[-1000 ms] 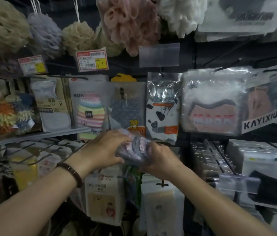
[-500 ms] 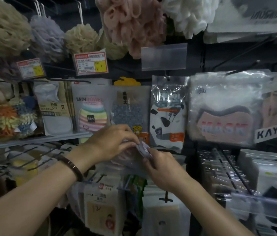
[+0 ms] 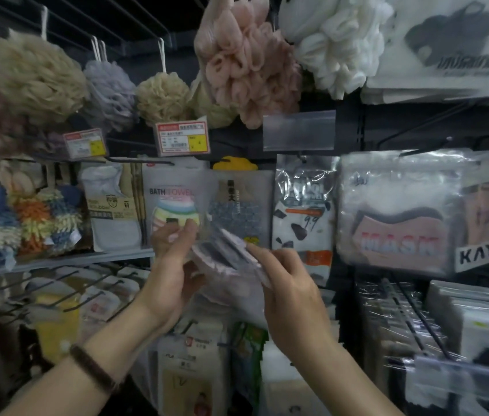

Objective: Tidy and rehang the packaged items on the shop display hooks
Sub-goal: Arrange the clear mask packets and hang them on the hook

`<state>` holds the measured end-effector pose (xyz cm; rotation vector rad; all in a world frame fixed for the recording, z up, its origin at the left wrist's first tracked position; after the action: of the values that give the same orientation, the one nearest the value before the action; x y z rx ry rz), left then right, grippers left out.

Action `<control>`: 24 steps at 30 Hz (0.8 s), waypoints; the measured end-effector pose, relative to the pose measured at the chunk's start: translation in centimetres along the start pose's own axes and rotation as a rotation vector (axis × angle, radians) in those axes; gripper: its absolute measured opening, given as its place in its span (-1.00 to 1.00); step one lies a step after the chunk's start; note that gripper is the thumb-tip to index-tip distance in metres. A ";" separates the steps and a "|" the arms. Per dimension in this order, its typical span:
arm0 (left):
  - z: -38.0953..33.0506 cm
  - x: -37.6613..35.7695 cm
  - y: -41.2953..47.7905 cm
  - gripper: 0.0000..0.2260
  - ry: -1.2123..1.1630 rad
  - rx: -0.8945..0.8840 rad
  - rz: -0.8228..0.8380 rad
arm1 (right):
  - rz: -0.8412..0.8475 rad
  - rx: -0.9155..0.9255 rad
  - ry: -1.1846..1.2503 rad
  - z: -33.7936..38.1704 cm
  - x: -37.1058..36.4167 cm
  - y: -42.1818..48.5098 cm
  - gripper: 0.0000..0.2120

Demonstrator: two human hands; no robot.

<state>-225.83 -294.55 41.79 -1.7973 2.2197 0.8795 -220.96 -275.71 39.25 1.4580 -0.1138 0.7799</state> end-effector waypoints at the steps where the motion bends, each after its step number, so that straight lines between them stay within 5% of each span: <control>1: -0.2 -0.1 -0.6 0.02 -0.048 0.046 0.012 | -0.027 0.055 -0.027 0.4 0.2 -0.1 -0.29; 6: -2.1 -0.4 -4.3 -0.37 -0.157 0.235 0.062 | -0.161 0.328 -0.092 2.1 2.0 -1.3 -0.39; 11: -1.6 0.6 -6.1 -0.58 -0.085 0.090 -0.167 | -0.115 0.413 -0.205 3.3 3.3 -2.3 -0.70; 13: -1.5 0.4 -7.0 -0.61 -0.128 0.006 -0.246 | -0.111 0.340 -0.228 3.6 4.2 -2.7 -0.63; 15: -1.3 0.1 -7.8 -0.60 -0.180 -0.052 -0.332 | -0.131 0.157 -0.148 3.6 5.2 -3.8 -0.44; 17: -0.2 0.0 -8.5 -0.60 -0.260 -0.051 -0.363 | -0.199 -0.216 0.158 2.9 6.3 -5.8 -0.31; 21: 2.4 -1.8 -10.1 -0.58 -0.417 0.010 -0.306 | -0.223 -0.916 1.053 3.3 5.5 -8.8 -0.51; 24: 4.4 -3.6 -11.8 -0.58 -0.478 0.052 -0.284 | -0.090 -1.034 1.181 4.4 5.1 -9.5 -0.73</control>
<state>-214.93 -290.49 35.87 -1.6132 1.6345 1.0423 -210.35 -276.83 34.60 -0.0820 0.4013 1.1471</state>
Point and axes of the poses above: each hand's wrist, its own y-axis towards the middle knuckle, its own x-axis out of the back of the hand, z = x × y, the point moved 5 cm from there along y, towards the middle knuckle, and after that the axes turned 10 degrees about -y, right-handed, at the moved point
